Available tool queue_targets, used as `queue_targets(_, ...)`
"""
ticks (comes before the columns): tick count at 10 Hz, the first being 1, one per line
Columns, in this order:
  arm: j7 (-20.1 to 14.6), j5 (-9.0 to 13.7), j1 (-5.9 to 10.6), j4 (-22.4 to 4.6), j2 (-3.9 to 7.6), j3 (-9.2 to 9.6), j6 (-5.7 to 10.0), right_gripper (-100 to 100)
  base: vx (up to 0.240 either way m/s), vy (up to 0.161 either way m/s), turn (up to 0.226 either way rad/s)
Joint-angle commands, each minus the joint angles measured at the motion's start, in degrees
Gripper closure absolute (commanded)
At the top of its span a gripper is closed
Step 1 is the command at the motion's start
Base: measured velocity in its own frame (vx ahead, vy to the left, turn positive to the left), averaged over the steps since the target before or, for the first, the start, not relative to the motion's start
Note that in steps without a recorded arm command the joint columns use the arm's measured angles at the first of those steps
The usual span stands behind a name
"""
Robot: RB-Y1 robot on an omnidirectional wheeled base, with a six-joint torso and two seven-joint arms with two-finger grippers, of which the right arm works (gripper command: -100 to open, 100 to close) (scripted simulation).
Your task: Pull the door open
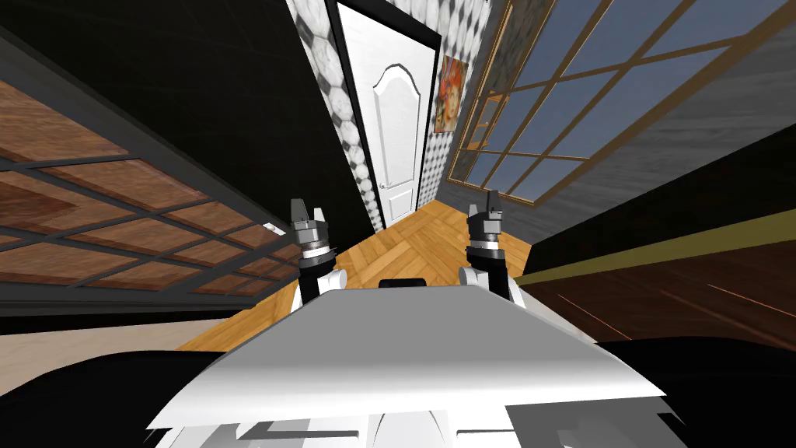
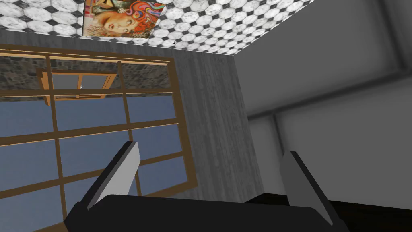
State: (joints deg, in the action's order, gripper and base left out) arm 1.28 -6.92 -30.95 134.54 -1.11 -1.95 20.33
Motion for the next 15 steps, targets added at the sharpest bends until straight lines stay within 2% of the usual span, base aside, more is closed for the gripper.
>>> queue_targets(1,-0.06,0.32,0.74,-1.75,0.61,-0.09,0.33,-100,0.081,-0.049,0.129)
queue_targets(5,-0.22,1.12,2.63,-6.22,1.95,-0.32,1.18,-100,0.084,0.005,0.104)
queue_targets(6,-0.28,1.48,3.47,-8.19,2.49,-0.42,1.55,-100,0.113,-0.009,0.168)
queue_targets(15,-0.67,3.49,8.19,-19.34,5.15,-0.98,3.67,-100,0.085,-0.015,0.110)
